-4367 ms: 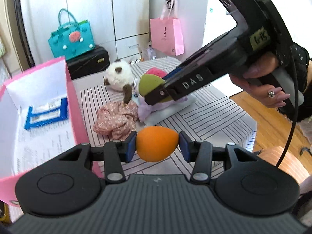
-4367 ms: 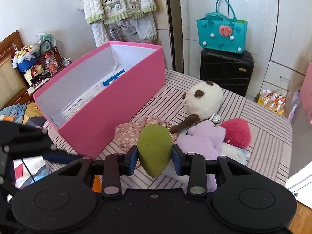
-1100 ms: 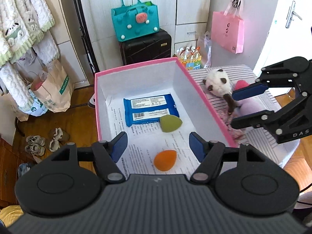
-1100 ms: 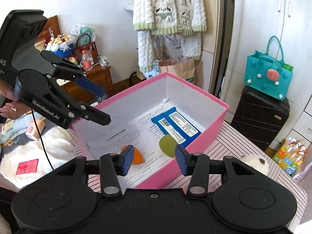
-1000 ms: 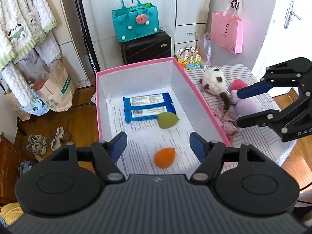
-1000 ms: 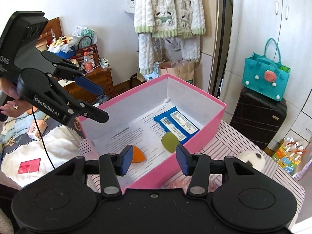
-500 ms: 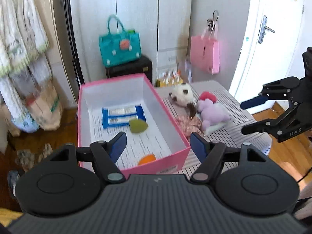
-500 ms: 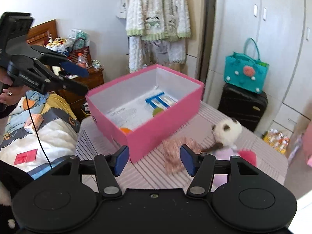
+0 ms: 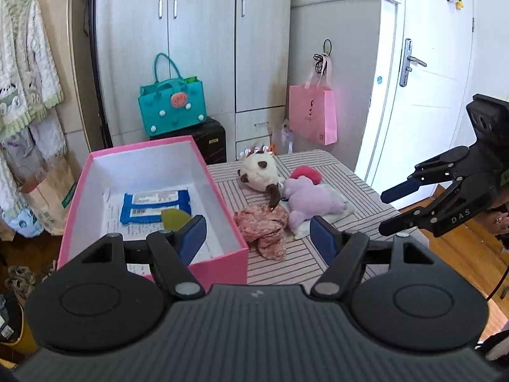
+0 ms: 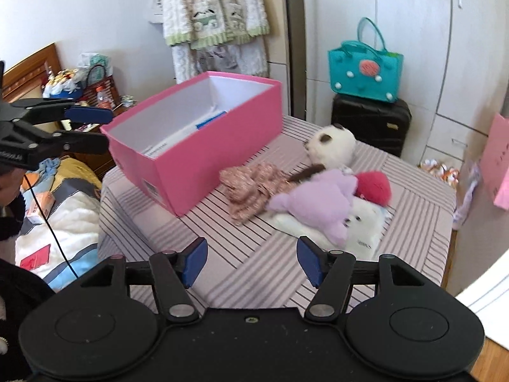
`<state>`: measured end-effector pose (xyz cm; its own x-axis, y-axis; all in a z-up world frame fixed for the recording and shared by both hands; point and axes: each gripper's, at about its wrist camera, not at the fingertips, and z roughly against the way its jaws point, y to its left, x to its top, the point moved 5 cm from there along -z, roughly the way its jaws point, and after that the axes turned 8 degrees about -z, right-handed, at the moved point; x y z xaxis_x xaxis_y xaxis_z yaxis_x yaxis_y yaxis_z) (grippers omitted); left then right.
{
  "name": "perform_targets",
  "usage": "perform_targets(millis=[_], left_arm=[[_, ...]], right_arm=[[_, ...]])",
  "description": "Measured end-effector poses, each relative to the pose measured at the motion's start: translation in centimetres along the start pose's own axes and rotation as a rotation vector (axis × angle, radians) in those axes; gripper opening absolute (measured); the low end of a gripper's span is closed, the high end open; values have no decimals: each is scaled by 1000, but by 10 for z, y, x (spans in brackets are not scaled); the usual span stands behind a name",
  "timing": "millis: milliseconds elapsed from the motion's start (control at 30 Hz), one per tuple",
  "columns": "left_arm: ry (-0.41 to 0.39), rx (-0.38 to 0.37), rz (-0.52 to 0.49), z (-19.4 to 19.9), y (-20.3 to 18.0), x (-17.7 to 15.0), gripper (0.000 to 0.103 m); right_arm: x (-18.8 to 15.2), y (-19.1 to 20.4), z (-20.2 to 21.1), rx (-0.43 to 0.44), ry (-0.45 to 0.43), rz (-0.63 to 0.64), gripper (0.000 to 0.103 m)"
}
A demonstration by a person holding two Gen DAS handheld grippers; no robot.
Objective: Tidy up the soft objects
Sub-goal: 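Withdraw both tools from the box toward the plush toys, then grasp the floral cloth with the left tool while the right tool grasps the red pompom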
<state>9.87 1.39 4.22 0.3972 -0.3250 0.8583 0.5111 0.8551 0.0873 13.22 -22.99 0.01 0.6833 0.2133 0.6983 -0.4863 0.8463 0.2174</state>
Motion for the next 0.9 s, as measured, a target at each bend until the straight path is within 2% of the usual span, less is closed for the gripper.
perform_targets(millis=[133, 300, 400, 567, 667, 800, 900], left_arm=[[-1, 17, -7, -10, -10, 0, 71], [30, -18, -4, -34, -29, -1, 71], [24, 38, -45, -49, -45, 1, 71], [42, 52, -92, -78, -71, 0, 71], [33, 148, -132, -96, -76, 3, 71], [46, 227, -141, -117, -72, 7, 71], [68, 290, -204, -133, -73, 6, 71]], right_arm=[[-6, -17, -7, -5, 4, -21, 67], [-5, -36, -16, -33, -19, -25, 67], [-1, -48, -22, -32, -38, -34, 67], [10, -68, -33, -57, -73, -43, 67], [17, -79, -40, -69, -95, -42, 67], [25, -91, -47, -85, -124, -45, 67], [29, -100, -53, -102, -143, -46, 68]])
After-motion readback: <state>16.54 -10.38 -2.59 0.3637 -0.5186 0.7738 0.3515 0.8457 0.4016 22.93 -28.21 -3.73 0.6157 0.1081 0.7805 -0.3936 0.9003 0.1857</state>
